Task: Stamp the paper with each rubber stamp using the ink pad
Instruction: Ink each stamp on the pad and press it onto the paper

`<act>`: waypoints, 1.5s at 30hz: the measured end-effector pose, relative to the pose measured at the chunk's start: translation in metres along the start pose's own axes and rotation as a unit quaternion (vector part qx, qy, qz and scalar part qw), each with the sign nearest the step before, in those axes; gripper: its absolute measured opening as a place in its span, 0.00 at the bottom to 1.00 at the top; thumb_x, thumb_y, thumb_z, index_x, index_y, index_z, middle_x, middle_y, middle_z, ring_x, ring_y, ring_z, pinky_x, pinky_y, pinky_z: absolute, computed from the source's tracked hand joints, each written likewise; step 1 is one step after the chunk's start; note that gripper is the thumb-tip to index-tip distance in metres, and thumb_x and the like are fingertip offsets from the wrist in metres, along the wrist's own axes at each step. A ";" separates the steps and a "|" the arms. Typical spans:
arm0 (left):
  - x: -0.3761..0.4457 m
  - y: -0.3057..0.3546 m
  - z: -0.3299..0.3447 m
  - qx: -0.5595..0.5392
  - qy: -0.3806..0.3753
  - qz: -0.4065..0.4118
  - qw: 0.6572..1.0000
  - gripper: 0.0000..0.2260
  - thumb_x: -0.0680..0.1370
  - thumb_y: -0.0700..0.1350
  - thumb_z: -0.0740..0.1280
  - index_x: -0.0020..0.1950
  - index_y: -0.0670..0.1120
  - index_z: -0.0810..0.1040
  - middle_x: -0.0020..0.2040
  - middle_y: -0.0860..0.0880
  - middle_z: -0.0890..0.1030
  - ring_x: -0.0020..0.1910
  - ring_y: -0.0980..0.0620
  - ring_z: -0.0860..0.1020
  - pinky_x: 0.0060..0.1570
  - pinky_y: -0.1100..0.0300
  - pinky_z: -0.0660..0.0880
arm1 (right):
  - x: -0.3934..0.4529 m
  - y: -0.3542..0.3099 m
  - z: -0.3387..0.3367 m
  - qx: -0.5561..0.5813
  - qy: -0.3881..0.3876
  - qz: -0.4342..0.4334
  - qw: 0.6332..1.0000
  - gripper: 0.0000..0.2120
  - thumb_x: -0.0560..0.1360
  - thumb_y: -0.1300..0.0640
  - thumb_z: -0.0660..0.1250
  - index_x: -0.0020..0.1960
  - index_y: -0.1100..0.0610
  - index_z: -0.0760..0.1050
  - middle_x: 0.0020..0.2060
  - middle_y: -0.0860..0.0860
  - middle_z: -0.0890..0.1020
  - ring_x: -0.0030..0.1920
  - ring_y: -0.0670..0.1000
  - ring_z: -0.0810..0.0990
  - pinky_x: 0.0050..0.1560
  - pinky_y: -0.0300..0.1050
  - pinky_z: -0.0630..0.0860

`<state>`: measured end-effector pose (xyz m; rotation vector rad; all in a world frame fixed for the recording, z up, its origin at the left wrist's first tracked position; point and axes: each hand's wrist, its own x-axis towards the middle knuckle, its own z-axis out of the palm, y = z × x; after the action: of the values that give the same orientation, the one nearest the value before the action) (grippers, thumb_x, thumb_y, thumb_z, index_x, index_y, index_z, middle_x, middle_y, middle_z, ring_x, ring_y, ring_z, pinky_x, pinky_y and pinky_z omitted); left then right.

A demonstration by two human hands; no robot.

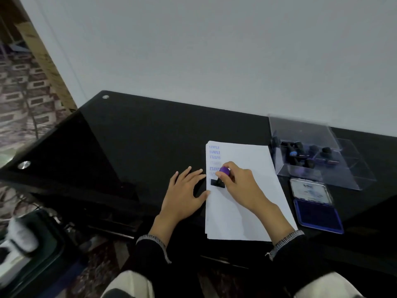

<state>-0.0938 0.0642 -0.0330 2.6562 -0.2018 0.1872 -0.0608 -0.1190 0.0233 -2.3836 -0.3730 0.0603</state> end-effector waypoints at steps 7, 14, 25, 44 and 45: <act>0.000 -0.002 0.003 -0.001 0.007 -0.004 1.000 0.23 0.78 0.61 0.59 0.72 0.57 0.67 0.75 0.60 0.63 0.77 0.58 0.53 0.76 0.52 0.44 | -0.001 -0.005 0.004 -0.058 -0.022 -0.024 0.998 0.15 0.80 0.48 0.61 0.63 0.55 0.69 0.59 0.53 0.78 0.47 0.51 0.78 0.49 0.45 0.80; 0.001 -0.002 0.002 -0.001 0.007 -0.004 1.000 0.23 0.78 0.61 0.59 0.72 0.57 0.67 0.75 0.60 0.64 0.77 0.58 0.54 0.76 0.52 0.44 | 0.001 -0.008 0.004 -0.078 -0.029 -0.027 0.996 0.15 0.80 0.48 0.60 0.63 0.55 0.68 0.60 0.54 0.78 0.48 0.51 0.77 0.50 0.45 0.79; 0.001 -0.002 0.004 0.005 0.009 -0.007 1.000 0.23 0.78 0.61 0.59 0.72 0.57 0.67 0.75 0.60 0.64 0.76 0.58 0.54 0.75 0.52 0.44 | 0.001 -0.012 0.008 -0.108 -0.030 -0.027 0.993 0.16 0.80 0.48 0.60 0.64 0.55 0.68 0.60 0.53 0.78 0.45 0.49 0.77 0.46 0.40 0.77; 0.001 -0.006 0.007 -0.032 0.033 0.013 0.999 0.11 0.77 0.59 0.64 0.59 0.63 0.74 0.70 0.61 0.70 0.75 0.57 0.58 0.74 0.51 0.46 | -0.001 -0.012 0.012 -0.106 -0.010 -0.032 0.994 0.17 0.79 0.48 0.61 0.64 0.57 0.69 0.57 0.54 0.79 0.46 0.51 0.78 0.48 0.40 0.77; 0.001 -0.006 0.006 -0.032 0.033 0.014 0.999 0.11 0.77 0.59 0.64 0.59 0.63 0.74 0.70 0.61 0.70 0.75 0.57 0.58 0.74 0.51 0.46 | -0.001 -0.011 0.012 -0.105 -0.010 -0.032 0.994 0.17 0.79 0.48 0.61 0.64 0.57 0.69 0.58 0.54 0.79 0.46 0.50 0.78 0.48 0.39 0.77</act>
<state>-0.0914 0.0666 -0.0414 2.5804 -0.2211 0.2730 -0.0666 -0.1035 0.0220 -2.5779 -0.4876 0.0163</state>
